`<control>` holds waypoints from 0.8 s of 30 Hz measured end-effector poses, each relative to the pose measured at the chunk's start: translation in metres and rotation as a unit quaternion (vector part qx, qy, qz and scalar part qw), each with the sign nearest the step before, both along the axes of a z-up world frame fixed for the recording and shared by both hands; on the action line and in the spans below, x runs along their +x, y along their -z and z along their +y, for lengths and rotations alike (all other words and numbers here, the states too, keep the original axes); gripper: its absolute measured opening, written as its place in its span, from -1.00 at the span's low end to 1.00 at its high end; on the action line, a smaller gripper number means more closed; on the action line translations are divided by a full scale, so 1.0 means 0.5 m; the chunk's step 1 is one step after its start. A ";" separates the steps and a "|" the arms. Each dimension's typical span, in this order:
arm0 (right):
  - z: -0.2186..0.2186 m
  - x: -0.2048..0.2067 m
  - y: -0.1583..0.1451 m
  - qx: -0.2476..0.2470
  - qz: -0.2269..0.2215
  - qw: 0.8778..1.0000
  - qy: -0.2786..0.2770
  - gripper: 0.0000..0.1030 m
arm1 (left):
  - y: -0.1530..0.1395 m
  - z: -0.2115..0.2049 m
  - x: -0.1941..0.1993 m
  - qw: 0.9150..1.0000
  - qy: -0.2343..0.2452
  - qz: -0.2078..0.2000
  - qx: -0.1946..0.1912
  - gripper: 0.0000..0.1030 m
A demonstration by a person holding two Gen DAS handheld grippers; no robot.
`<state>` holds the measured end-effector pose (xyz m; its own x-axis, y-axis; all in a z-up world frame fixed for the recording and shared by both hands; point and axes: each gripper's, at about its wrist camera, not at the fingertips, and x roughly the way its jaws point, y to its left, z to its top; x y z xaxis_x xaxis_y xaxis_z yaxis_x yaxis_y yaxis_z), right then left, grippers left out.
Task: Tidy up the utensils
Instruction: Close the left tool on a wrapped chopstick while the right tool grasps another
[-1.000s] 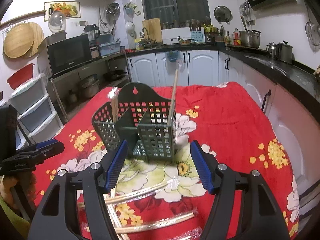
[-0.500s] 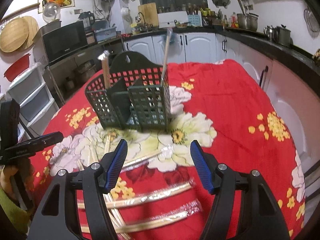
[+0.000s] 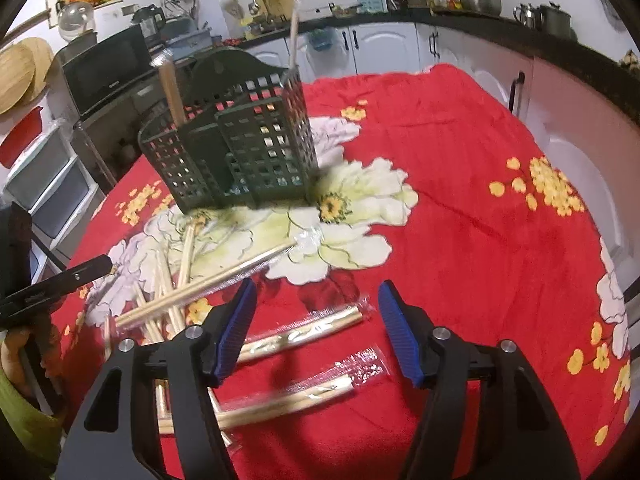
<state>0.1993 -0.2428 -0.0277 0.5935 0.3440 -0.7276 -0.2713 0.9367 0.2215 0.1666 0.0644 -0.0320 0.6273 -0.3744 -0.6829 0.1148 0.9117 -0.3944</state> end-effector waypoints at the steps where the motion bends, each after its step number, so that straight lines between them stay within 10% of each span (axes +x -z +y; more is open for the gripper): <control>1: -0.002 0.005 0.007 0.000 0.008 1.000 0.002 0.08 | 0.003 0.000 0.001 1.000 0.002 0.003 -0.003 0.12; 24: -0.030 0.055 0.065 0.051 0.081 0.994 0.055 -0.70 | 0.050 -0.019 0.012 0.999 0.024 0.035 -0.029 -0.62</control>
